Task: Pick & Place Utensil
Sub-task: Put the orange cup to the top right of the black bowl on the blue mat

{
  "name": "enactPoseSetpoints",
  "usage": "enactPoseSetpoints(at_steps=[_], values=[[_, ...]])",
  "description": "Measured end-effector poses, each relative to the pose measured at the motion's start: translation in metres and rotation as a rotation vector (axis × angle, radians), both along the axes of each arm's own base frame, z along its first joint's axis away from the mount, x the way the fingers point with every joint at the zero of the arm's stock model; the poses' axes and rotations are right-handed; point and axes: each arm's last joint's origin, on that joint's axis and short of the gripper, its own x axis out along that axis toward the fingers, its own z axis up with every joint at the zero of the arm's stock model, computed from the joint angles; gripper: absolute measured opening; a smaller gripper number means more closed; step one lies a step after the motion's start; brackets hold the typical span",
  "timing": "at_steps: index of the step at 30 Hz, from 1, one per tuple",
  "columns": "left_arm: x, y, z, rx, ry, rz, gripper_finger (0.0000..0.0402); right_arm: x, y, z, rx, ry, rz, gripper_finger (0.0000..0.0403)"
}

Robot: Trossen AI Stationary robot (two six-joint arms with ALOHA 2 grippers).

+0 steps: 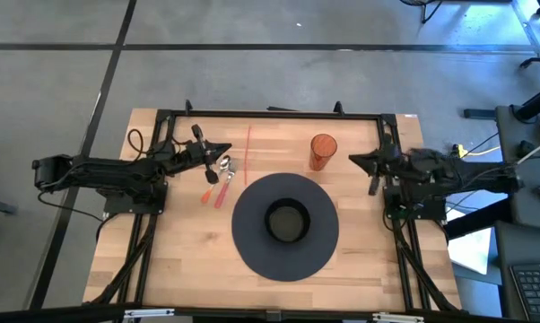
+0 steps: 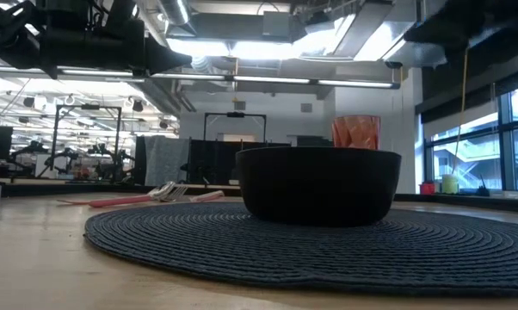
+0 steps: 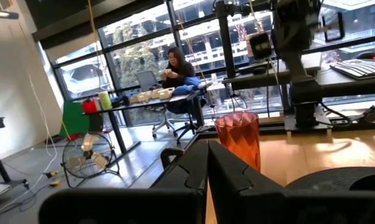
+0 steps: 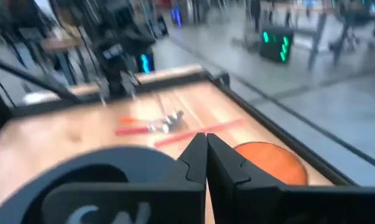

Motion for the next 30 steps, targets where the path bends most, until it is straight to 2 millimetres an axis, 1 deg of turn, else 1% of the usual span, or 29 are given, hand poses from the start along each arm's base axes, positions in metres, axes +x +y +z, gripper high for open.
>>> enactPoseSetpoints(at_steps=[3, 6, 9, 12, 14, 16, 19, 22, 25, 27, 30], values=[[0.0, 0.0, 0.0, 0.0, 0.0, 0.0, 0.0004, 0.021, -0.006, 0.034, -0.031, 0.13, -0.059, 0.0002], [0.0, 0.0, -0.001, -0.003, 0.009, 0.0, 0.0004, 0.045, -0.017, 0.063, -0.025, 0.312, -0.098, 0.0001], [0.0, 0.0, -0.002, -0.005, 0.016, 0.0, 0.0004, 0.072, -0.029, 0.081, -0.009, 0.498, -0.004, 0.0001], [0.0, 0.0, -0.002, -0.005, 0.016, 0.0, 0.0004, 0.099, -0.039, 0.087, -0.081, 0.651, 0.103, 0.0003], [0.0, 0.0, -0.002, -0.005, 0.016, 0.0, 0.0004, 0.11, -0.043, 0.092, -0.095, 0.692, 0.114, 0.001], [0.0, 0.0, -0.002, -0.006, 0.019, 0.0, 0.0004, 0.121, -0.046, 0.09, -0.086, 0.757, 0.122, 0.0019], [0.0, 0.0, -0.003, -0.009, 0.03, 0.0, 0.0004, 0.135, -0.049, 0.081, -0.124, 0.86, 0.122, 0.0035], [0.0, 0.0, -0.004, -0.012, 0.039, 0.0, 0.0004, 0.136, -0.052, 0.073, -0.156, 0.956, 0.081, 0.006], [0.0, 0.0, -0.004, -0.012, 0.039, 0.0, 0.0004, 0.137, -0.057, 0.063, -0.122, 1.043, 0.047, 0.0095], [0.0, 0.0, -0.004, -0.012, 0.038, 0.0, 0.0004, 0.138, -0.059, 0.058, -0.105, 1.075, 0.044, 0.0122], [0.0, 0.0, -0.004, -0.012, 0.039, 0.0, 0.0004, 0.137, -0.058, 0.057, -0.088, 1.088, 0.067, 0.016]])
